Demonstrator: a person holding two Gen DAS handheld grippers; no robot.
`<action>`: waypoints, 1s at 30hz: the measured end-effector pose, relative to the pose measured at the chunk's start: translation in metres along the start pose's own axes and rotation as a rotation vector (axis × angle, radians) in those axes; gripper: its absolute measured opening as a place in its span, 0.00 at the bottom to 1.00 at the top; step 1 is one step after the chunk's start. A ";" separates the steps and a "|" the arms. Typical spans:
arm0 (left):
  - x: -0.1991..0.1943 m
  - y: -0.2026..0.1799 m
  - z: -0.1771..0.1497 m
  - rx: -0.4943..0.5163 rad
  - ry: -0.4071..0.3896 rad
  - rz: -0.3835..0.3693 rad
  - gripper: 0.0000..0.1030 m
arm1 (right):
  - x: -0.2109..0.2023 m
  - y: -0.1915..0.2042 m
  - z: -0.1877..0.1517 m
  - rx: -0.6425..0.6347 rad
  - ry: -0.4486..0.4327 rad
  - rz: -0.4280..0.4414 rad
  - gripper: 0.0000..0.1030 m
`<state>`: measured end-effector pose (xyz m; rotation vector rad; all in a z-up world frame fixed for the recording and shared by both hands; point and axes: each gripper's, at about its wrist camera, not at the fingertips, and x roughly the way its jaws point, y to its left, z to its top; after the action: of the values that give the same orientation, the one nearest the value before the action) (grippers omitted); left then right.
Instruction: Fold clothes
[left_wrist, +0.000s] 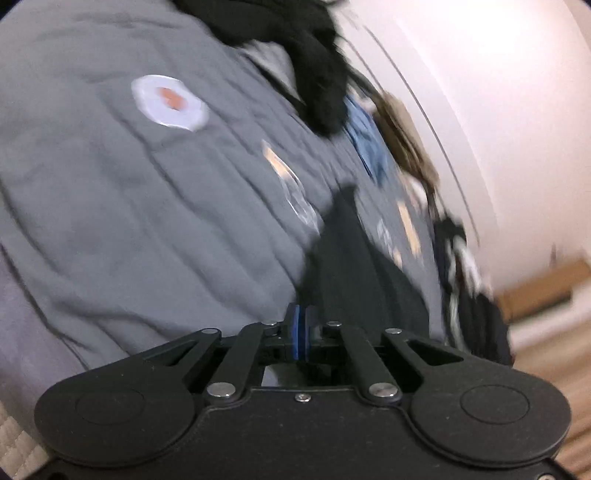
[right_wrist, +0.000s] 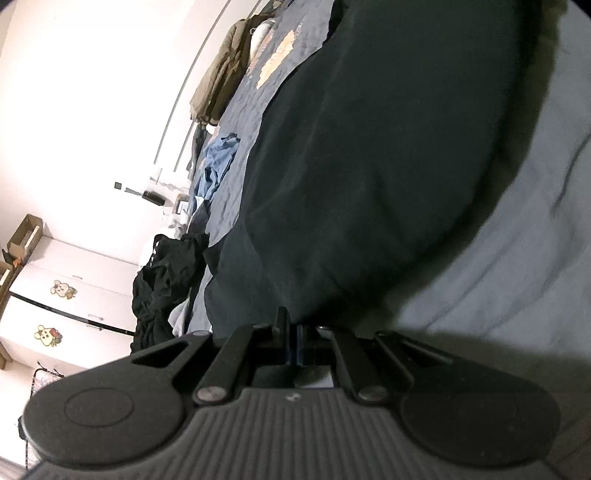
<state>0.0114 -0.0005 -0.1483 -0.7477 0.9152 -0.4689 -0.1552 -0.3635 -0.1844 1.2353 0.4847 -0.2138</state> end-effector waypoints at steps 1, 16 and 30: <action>0.004 -0.002 -0.005 -0.003 0.032 -0.006 0.19 | 0.000 0.000 0.001 0.004 0.004 -0.005 0.03; 0.058 -0.009 -0.033 -0.122 0.046 -0.079 0.53 | -0.006 0.000 0.006 -0.071 -0.006 -0.055 0.12; 0.063 -0.017 -0.031 -0.115 -0.035 -0.042 0.32 | -0.063 -0.014 0.033 -0.054 -0.207 -0.269 0.35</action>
<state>0.0184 -0.0647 -0.1812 -0.8781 0.9012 -0.4414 -0.2089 -0.4060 -0.1592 1.0796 0.4726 -0.5481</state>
